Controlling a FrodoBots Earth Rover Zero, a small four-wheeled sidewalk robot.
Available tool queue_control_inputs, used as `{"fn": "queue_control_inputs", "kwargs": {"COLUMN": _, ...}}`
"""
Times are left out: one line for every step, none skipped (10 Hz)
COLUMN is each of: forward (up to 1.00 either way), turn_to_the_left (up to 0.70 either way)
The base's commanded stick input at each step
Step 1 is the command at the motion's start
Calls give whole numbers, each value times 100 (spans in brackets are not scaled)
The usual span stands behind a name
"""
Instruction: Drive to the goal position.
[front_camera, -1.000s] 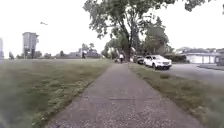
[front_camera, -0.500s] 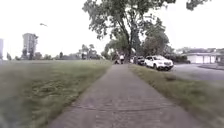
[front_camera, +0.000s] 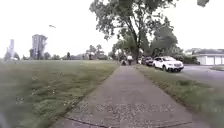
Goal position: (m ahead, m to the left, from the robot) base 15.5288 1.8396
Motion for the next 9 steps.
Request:
{"fn": "queue_control_inputs", "kwargs": {"forward": 70, "turn_to_the_left": 0}}
{"fn": "queue_control_inputs", "kwargs": {"forward": 70, "turn_to_the_left": 0}}
{"fn": "queue_control_inputs", "kwargs": {"forward": 70, "turn_to_the_left": 0}}
{"fn": "queue_control_inputs", "kwargs": {"forward": 70, "turn_to_the_left": 0}}
{"fn": "queue_control_inputs", "kwargs": {"forward": 70, "turn_to_the_left": 0}}
{"fn": "queue_control_inputs", "kwargs": {"forward": 70, "turn_to_the_left": 0}}
{"fn": "queue_control_inputs", "kwargs": {"forward": 70, "turn_to_the_left": 0}}
{"fn": "queue_control_inputs", "kwargs": {"forward": 70, "turn_to_the_left": 0}}
{"fn": "queue_control_inputs", "kwargs": {"forward": 70, "turn_to_the_left": 0}}
